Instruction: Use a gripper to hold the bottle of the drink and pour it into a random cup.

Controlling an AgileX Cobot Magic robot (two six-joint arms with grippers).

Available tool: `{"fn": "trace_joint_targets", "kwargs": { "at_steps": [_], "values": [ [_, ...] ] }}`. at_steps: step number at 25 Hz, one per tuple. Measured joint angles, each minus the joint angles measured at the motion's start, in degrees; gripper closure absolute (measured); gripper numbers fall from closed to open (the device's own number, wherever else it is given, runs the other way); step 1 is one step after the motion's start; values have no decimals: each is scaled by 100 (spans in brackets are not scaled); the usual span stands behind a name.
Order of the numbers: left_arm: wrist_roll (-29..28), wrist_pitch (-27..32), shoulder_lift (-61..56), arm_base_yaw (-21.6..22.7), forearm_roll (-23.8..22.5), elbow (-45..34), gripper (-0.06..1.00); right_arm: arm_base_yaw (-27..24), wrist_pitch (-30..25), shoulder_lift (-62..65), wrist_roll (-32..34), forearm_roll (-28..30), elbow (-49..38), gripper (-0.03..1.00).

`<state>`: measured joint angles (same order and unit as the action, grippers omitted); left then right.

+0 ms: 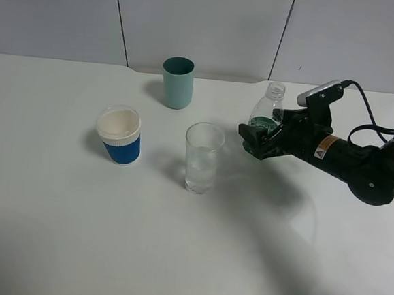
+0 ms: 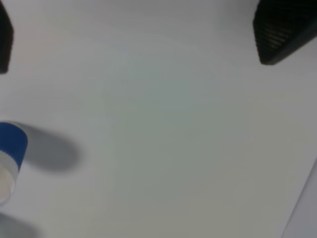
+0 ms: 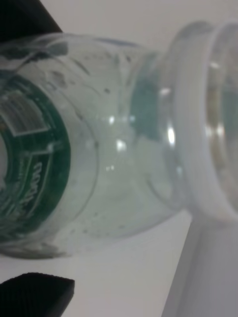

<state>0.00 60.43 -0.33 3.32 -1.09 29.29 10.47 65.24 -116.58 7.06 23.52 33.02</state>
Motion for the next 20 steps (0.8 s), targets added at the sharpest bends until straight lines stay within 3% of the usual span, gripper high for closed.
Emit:
{"fn": "trace_joint_targets", "kwargs": {
  "at_steps": [11, 20],
  "values": [
    [0, 0, 0, 0, 0, 0, -4, 0, -37, 541, 15, 59, -6, 12],
    [0, 0, 0, 0, 0, 0, -4, 0, -475, 1780, 257, 87, -24, 12]
  ]
}}
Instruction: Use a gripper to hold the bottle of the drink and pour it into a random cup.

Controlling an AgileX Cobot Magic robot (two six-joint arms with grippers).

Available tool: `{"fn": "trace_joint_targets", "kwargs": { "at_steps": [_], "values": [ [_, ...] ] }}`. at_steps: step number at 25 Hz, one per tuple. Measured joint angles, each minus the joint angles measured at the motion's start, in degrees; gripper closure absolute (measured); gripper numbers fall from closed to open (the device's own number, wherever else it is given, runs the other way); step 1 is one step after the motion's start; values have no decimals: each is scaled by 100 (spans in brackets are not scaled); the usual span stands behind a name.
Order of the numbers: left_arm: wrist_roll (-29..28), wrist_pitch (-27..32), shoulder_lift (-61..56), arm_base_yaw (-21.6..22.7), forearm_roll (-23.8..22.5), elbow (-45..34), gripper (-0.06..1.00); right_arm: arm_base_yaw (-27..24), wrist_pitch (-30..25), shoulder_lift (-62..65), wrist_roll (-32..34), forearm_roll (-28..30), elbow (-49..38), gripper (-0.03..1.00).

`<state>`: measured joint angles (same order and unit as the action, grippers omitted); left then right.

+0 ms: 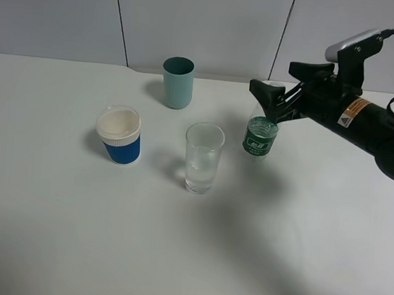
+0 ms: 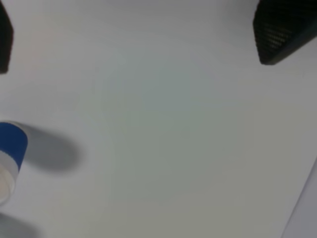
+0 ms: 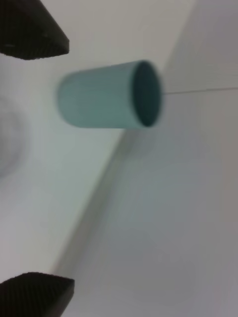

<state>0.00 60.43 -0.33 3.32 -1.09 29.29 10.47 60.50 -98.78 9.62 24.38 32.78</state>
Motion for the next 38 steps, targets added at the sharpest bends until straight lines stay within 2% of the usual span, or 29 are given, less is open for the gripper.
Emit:
{"fn": "trace_joint_targets", "kwargs": {
  "at_steps": [5, 13, 20, 27, 33, 38],
  "values": [
    [0, 0, 0, 0, 0, 0, -4, 0, -534, 855, -67, -68, -5, 12],
    [0, 0, 0, 0, 0, 0, -4, -391, -2359, 2095, -224, -212, -5, 12],
    [0, 0, 0, 0, 0, 0, -4, -1168, -4070, 3239, -247, -395, -5, 12],
    [0, 0, 0, 0, 0, 0, -4, -1849, -5387, 4581, -253, -672, -5, 12],
    [0, 0, 0, 0, 0, 0, -4, -1874, -6208, 5806, -264, -929, -10, 12],
    [0, 0, 0, 0, 0, 0, -4, -1874, -7313, 6863, -264, -1070, -10, 12]
  ]
}}
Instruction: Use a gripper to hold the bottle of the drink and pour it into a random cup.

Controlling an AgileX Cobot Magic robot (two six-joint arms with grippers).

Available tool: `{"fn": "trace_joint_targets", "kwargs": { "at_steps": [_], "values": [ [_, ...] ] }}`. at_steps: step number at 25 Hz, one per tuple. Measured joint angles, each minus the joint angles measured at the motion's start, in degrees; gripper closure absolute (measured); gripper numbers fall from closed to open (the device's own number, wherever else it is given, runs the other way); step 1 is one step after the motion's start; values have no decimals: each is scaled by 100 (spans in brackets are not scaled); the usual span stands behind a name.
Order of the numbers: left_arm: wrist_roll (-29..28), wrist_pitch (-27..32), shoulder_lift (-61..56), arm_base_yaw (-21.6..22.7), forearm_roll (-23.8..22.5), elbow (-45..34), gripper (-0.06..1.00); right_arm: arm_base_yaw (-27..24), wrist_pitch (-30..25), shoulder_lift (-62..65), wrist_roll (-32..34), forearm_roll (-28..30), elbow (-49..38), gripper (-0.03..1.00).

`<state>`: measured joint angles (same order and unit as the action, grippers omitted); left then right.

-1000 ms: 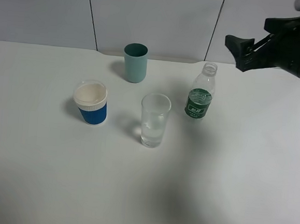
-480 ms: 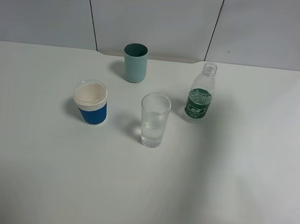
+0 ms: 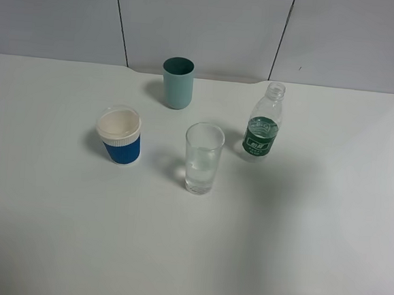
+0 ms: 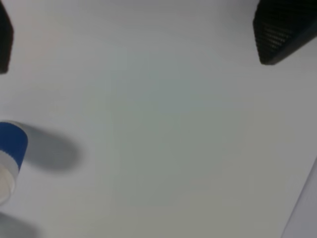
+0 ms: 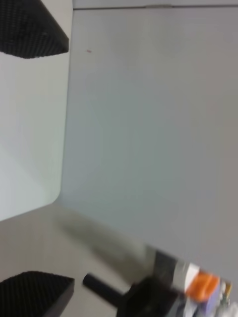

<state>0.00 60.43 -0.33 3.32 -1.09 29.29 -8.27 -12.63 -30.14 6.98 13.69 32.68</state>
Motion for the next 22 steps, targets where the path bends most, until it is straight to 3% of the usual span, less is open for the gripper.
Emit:
{"fn": "trace_joint_targets", "kwargs": {
  "at_steps": [6, 11, 16, 22],
  "values": [
    [0, 0, 0, 0, 0, 0, -4, 0, -1685, 1076, 0, -241, 0, 12],
    [0, 0, 0, 0, 0, 0, -4, 0, -2804, 1721, -205, -874, 0, 12],
    [0, 0, 0, 0, 0, 0, -4, 0, -3679, 2163, -934, -1506, 0, 12],
    [0, 0, 0, 0, -6, 0, -4, 0, -4317, 2698, -1110, -1831, 0, 12]
  ]
}}
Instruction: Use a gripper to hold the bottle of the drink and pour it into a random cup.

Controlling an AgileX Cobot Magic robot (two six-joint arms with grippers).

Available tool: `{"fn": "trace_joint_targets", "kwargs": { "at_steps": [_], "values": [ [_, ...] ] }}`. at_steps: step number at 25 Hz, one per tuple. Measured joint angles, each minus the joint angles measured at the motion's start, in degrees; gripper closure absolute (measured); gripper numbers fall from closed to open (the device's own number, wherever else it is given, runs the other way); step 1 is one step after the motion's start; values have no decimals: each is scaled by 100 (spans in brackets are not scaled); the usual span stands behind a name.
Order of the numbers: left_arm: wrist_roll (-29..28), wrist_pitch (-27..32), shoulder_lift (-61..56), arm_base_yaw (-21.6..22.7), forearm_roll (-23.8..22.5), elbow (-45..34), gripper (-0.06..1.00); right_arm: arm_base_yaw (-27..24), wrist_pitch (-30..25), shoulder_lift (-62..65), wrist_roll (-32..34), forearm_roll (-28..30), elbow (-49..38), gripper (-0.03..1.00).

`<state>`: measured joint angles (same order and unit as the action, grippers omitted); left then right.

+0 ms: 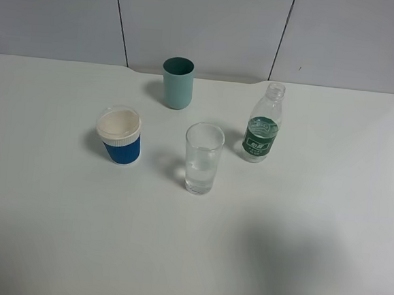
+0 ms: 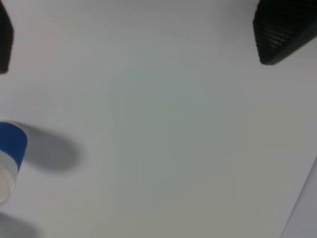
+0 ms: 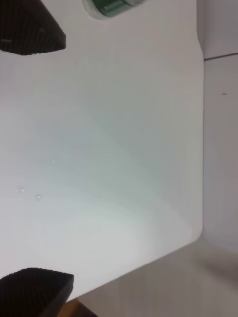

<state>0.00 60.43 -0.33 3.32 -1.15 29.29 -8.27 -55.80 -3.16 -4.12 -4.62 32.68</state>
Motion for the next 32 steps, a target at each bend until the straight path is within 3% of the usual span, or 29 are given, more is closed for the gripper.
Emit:
{"fn": "trace_joint_targets", "kwargs": {
  "at_steps": [15, 21, 32],
  "values": [
    [0, 0, 0, 0, 0, 0, -4, 8, -774, 332, -1040, -446, 0, 12],
    [0, 0, 0, 0, 0, 0, -4, 306, -792, 332, -1079, -210, 0, 12],
    [0, 0, 0, 0, 0, 0, -4, 312, -704, 332, -851, -129, -84, 12]
  ]
}}
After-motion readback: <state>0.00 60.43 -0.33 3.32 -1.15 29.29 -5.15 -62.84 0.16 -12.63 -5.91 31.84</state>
